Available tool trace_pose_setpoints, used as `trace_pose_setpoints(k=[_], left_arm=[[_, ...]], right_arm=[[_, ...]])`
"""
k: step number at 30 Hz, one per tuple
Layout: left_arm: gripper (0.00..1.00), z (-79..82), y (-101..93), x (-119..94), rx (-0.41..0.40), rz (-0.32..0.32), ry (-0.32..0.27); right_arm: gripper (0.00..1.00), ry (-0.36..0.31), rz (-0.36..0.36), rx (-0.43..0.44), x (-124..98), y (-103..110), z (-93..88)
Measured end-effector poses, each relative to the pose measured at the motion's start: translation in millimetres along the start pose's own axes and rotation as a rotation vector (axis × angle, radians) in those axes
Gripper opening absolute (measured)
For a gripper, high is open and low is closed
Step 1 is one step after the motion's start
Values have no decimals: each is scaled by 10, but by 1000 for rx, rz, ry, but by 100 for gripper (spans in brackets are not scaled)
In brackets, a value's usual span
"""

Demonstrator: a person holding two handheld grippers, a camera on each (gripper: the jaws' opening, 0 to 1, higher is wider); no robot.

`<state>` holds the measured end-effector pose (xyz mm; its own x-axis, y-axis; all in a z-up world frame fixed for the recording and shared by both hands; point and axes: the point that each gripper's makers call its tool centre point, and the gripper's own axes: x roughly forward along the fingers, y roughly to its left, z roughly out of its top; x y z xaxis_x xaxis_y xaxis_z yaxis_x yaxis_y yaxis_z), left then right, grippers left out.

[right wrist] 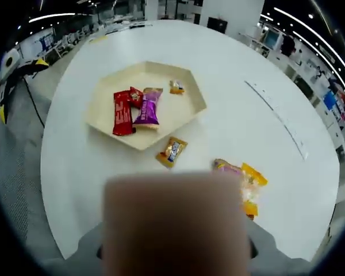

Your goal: Place the target food into the container with the food tongs after gripping and lifting it, then release it inside without dropping or visibly crushing the food.

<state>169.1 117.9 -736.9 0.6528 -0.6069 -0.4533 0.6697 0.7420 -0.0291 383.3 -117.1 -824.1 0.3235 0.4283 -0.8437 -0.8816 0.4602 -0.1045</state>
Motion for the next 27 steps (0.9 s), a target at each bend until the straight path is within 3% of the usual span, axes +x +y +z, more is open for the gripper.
trace_pose_setpoints(k=[4, 12, 27], left_arm=[[100, -1, 2, 5, -1, 0, 0], [100, 4, -6, 10, -4, -4, -4], [100, -9, -10, 17, -5, -3, 3]], right_arm=[[20, -16, -13, -6, -3, 13, 3], [16, -54, -23, 78, -95, -49, 29], [22, -69, 21, 35, -9, 50, 73]])
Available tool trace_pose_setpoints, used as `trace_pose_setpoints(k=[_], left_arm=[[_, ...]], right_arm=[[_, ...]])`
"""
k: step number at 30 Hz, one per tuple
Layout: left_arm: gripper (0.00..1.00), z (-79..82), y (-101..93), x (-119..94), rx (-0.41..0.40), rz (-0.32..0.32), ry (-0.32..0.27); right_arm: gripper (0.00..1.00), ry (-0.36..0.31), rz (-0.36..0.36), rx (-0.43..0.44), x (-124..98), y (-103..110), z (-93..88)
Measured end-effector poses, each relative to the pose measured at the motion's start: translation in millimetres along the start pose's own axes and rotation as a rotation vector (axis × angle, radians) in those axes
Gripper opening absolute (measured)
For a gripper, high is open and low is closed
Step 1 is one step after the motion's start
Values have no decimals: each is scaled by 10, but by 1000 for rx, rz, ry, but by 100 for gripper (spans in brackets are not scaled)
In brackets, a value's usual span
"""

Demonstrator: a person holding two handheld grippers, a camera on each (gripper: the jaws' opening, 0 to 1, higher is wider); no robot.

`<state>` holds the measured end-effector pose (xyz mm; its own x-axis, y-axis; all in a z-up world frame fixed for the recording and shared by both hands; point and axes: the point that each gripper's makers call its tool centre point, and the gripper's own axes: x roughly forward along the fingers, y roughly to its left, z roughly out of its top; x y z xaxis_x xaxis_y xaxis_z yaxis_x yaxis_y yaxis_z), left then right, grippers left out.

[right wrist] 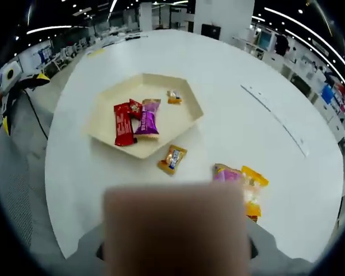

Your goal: Place the target food into the container with the food tongs after gripping and lifting it, then release it inside without dropping or visibly crushing the food.

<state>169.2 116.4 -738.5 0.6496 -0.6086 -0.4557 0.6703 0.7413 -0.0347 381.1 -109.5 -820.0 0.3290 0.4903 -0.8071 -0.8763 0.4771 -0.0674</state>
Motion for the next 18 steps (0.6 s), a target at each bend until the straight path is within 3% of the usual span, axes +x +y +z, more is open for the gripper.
trace_pose_setpoints(k=[10, 18], left_arm=[[100, -24, 0, 5, -4, 0, 10], [100, -12, -2, 22, -7, -2, 8]], right_arm=[[25, 35, 25, -60, 81, 33, -120], [24, 11, 22, -64, 76, 15, -113]])
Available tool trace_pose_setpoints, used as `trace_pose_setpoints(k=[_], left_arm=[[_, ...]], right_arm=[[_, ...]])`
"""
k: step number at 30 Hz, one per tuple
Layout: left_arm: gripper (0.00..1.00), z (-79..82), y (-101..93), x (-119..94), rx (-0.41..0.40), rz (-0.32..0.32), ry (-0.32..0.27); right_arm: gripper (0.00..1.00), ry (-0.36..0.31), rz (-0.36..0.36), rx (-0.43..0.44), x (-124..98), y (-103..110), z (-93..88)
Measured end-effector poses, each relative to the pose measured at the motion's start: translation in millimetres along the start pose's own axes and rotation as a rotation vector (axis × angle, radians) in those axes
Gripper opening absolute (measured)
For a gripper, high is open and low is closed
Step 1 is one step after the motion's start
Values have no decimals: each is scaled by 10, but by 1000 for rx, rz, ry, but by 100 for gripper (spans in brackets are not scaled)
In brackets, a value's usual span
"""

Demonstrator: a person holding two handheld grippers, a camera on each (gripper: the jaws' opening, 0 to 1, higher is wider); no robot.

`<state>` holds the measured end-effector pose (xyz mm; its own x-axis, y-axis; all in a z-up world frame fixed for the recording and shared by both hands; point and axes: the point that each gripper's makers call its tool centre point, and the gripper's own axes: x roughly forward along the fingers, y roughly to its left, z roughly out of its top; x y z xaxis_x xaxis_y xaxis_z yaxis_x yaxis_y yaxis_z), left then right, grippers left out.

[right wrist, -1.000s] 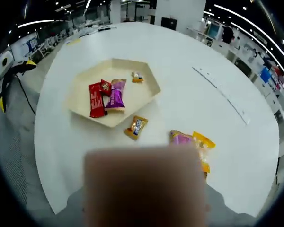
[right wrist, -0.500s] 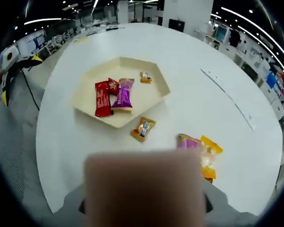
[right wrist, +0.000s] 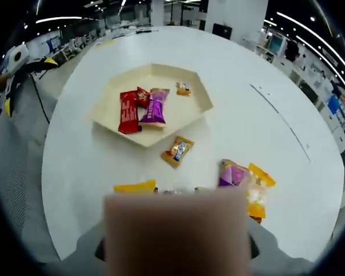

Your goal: Place the target food into the container with the food tongs after gripping and lifting it, then release it inside without dropping or visibly crushing the food.

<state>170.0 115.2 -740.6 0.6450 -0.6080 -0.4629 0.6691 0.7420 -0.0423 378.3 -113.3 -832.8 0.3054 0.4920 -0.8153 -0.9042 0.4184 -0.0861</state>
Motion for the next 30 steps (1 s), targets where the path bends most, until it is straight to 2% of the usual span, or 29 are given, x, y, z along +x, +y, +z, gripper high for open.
trace_pose_setpoints(k=[8, 15, 30], left_arm=[[100, 16, -4, 3, -1, -1, -6], [100, 21, -13, 8, 2, -5, -8], [100, 35, -19, -9, 10, -4, -21]], right_arm=[[20, 2, -28, 44, -23, -38, -18], [19, -28, -62, 87, -125, -117, 13], [19, -31, -95, 75, -386, -139, 142]])
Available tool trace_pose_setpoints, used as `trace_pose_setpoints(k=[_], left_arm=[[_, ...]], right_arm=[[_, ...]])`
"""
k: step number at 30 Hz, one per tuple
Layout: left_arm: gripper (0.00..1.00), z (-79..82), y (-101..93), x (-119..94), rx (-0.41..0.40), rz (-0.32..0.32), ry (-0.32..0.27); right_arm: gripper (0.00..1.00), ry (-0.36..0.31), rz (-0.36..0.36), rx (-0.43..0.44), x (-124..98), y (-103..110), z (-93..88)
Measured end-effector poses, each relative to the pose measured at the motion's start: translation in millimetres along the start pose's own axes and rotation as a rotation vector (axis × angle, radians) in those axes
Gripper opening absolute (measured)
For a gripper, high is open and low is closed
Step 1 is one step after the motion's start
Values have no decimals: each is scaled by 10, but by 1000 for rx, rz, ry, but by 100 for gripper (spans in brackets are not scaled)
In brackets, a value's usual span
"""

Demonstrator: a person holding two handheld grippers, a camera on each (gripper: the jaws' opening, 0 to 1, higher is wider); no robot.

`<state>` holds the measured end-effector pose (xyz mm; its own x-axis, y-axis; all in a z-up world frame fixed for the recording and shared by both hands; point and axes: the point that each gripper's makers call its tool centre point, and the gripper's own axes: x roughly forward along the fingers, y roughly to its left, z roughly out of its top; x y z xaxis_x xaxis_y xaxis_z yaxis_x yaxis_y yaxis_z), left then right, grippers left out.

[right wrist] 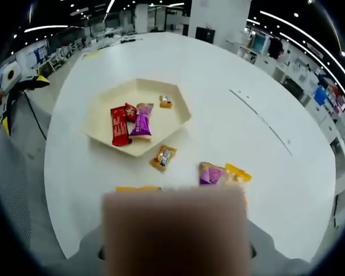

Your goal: Place the target food into the container with the food tongs after gripping and lifting it, then release it inside without dropping or visibly crushing the food.

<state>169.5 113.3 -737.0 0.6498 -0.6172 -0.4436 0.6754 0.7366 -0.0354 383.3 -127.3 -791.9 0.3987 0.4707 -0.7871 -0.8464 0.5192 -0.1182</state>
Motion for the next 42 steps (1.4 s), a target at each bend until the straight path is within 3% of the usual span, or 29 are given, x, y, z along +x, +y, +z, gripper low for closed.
trace_pose_setpoints(k=[18, 35, 42], left_arm=[[99, 74, -40, 18, 18, -15, -25], [99, 115, -118, -3, 32, -32, -53], [99, 122, -129, -17, 35, -34, -64]], right_arm=[[20, -20, -51, 20, -470, 6, 225], [20, -58, -87, 32, -917, 8, 616], [20, -68, -98, 24, -1034, -24, 699]])
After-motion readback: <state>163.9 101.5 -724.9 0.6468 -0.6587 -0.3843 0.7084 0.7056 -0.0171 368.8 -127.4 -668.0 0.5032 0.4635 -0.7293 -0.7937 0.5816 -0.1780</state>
